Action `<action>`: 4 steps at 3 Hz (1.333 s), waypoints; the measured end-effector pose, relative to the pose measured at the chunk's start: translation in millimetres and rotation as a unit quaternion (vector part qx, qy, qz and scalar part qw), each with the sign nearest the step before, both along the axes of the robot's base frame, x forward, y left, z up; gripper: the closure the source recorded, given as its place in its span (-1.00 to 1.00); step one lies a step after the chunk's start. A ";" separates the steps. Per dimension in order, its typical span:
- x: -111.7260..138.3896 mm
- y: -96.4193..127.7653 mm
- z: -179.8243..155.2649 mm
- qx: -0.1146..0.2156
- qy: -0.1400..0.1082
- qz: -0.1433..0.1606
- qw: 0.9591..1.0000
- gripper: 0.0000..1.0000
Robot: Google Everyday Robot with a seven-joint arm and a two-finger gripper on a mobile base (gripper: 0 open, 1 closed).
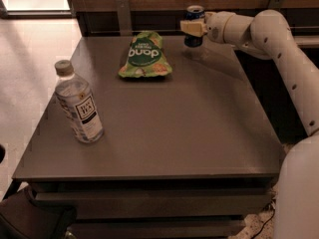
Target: Move pepsi can near blue plastic bottle
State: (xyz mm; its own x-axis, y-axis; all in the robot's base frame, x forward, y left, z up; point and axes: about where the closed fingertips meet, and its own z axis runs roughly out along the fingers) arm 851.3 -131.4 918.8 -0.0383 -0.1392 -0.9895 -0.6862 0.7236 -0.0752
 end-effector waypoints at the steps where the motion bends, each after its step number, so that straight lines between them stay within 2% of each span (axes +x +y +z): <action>1: -29.9 -12.0 39.3 0.001 -0.014 -0.005 1.000 1.00; 2: -95.7 -2.4 67.0 0.016 -0.025 0.007 1.000 1.00; 3: -140.1 25.3 64.3 0.020 -0.021 0.029 0.999 1.00; 4: -172.7 56.0 50.5 0.009 -0.014 0.064 0.998 1.00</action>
Offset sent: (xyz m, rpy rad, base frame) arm -0.1615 0.0164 0.0757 0.0707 -0.0524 0.0568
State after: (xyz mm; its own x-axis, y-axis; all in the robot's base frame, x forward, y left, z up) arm 678.6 -75.5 969.3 0.0056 -0.1232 -0.9924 -0.7712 0.6312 -0.0827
